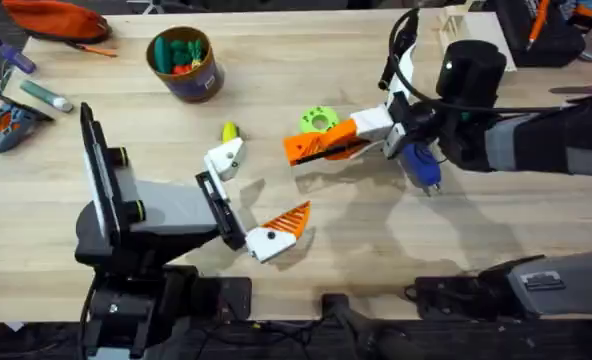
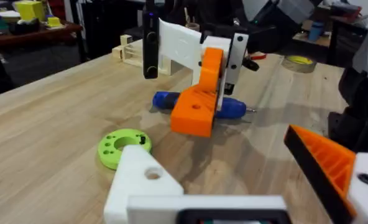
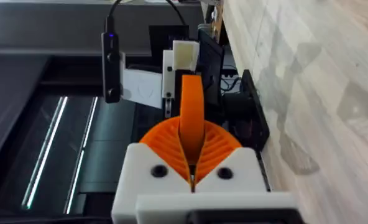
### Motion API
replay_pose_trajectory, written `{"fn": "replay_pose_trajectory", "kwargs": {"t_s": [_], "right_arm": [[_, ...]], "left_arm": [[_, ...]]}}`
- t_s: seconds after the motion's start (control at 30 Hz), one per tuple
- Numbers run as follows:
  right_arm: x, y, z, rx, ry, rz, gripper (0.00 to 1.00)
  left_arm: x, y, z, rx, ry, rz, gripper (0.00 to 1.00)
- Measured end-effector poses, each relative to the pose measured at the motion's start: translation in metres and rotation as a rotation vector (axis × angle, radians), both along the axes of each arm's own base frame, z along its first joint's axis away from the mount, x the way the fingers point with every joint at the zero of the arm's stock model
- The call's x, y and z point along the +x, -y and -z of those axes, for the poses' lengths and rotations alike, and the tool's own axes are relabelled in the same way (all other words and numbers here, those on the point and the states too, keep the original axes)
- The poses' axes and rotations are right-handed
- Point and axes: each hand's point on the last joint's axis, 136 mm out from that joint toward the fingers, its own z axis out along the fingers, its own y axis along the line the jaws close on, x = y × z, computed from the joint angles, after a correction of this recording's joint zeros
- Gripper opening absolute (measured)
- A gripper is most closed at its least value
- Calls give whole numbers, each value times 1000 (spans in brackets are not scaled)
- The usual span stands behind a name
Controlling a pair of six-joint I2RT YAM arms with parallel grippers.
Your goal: Pick up the gripper from the table and insert it into the empty holder that is missing its gripper. Then pick up a screw, insert it into the mounting hole, and use the screwdriver to tighten it. Finally, clean up the table by picking up the vegetable and placing it into the bucket.
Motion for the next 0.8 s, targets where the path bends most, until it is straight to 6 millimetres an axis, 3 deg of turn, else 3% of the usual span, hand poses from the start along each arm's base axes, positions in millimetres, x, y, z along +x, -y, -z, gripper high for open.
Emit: {"fn": "replay_pose_trajectory", "kwargs": {"t_s": [0.4,0.8], "right_arm": [[-7,-22,-12,20,73,-80,9],[-9,-40,1,20,83,-134,9]], "left_arm": [[0,0,0,0,0,0,985],[0,0,0,0,0,0,986]]}}
